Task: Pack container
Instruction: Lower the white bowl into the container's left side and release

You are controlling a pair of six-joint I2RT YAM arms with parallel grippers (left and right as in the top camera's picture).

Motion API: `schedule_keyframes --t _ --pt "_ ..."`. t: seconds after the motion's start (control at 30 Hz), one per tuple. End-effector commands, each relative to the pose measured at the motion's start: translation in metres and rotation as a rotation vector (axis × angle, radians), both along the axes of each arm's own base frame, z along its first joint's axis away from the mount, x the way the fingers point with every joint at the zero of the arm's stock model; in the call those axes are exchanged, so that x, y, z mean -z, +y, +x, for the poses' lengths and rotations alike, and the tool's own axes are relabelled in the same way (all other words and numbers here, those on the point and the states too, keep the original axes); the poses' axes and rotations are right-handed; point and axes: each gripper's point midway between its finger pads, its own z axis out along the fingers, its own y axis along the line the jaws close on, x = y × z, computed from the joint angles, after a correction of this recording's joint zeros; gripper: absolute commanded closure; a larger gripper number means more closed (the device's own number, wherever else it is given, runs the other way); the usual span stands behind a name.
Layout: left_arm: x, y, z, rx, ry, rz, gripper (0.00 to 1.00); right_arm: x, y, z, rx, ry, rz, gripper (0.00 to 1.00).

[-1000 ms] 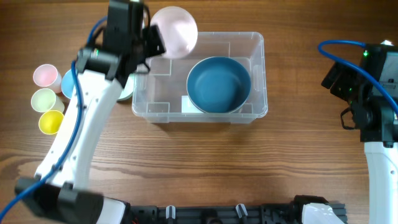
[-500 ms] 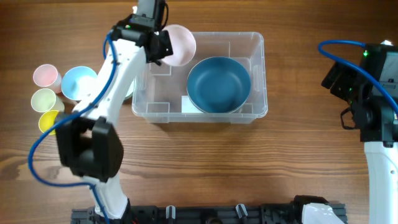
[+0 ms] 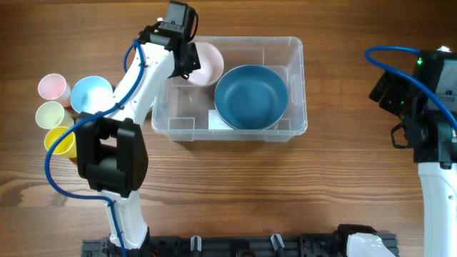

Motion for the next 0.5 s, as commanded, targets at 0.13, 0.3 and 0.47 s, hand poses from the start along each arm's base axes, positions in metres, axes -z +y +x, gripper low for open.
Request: schedule_keyframes --t 0.13,0.3,0.47 --pt "0.002 0.005 0.003 -0.019 -0.005 0.029 0.66 -0.004 -0.004 0.000 0.025 -0.013 -0.007 0.01" --pt "-0.013 0.005 0.004 -0.021 -0.036 0.023 0.66 -0.004 -0.004 0.001 0.025 -0.012 -0.007 0.01" --pt "-0.058 0.008 -0.003 -0.058 -0.114 -0.016 0.66 -0.004 -0.004 0.000 0.025 -0.013 -0.007 0.00"
